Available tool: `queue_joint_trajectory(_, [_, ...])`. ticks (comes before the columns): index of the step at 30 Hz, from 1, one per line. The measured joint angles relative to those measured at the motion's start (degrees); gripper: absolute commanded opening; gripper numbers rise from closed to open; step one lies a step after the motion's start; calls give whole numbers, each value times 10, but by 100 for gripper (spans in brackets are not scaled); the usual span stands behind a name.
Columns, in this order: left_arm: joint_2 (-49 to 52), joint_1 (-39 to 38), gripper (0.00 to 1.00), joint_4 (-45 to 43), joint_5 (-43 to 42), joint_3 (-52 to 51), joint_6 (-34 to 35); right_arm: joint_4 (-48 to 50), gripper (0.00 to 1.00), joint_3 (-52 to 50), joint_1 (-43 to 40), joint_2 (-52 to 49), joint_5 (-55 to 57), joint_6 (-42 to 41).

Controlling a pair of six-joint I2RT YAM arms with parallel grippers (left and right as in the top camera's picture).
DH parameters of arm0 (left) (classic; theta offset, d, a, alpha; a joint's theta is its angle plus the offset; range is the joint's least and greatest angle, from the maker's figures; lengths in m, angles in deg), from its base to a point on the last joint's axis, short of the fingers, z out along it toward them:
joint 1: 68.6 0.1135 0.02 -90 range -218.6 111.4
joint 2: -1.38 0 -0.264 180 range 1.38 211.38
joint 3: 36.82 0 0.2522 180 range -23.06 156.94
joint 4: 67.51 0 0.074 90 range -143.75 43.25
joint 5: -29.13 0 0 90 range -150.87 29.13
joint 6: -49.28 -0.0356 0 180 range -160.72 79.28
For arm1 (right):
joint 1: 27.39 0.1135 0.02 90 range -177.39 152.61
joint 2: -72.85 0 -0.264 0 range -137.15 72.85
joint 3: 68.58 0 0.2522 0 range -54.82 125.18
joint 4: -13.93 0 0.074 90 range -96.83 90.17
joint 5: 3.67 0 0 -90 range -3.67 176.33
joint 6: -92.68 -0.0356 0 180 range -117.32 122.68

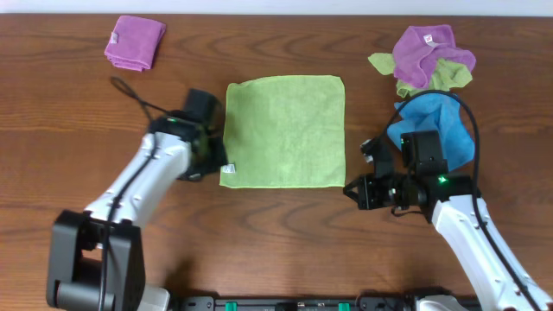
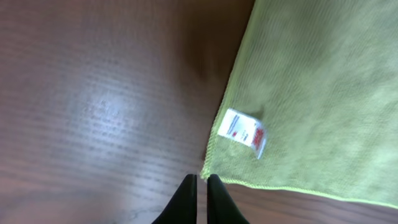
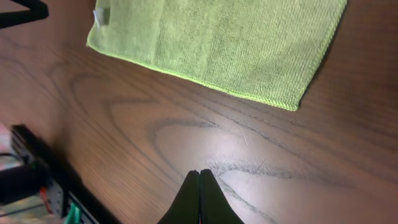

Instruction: Fold the cloth

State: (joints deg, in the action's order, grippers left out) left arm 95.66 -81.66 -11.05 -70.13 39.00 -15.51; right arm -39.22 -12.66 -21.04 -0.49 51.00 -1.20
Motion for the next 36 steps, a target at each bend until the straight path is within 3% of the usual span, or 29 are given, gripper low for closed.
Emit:
queue_joint_trajectory(2, [0, 40, 47, -17, -58, 0, -26, 28, 38, -1, -12, -12, -19, -3])
queue_joint_trajectory(3, [0, 61, 52, -23, -90, 0, -41, 45, 43, -1, -16, -20, -26, -6])
queue_joint_trajectory(4, [0, 86, 59, -25, -130, 0, -63, 62, 42, -1, -17, -33, -33, -12])
queue_joint_trajectory(11, [0, 186, 58, -34, -264, -19, -136, 126, 40, -1, -17, -99, -35, -41])
queue_joint_trajectory(16, [0, 199, 59, -77, -312, -83, -146, 129, 43, -1, -17, -139, -19, -50])
queue_joint_trajectory(25, [0, 190, 60, -128, -328, -130, -119, 98, 45, -1, -65, -148, 28, -37])
queue_joint_trajectory(32, [1, 127, 53, -178, -311, -131, -66, 99, 46, -1, -106, -189, 12, 0])
queue_joint_trajectory(36, [2, 104, 54, -191, -296, -131, -39, 109, 46, 1, -107, -227, -21, 10])
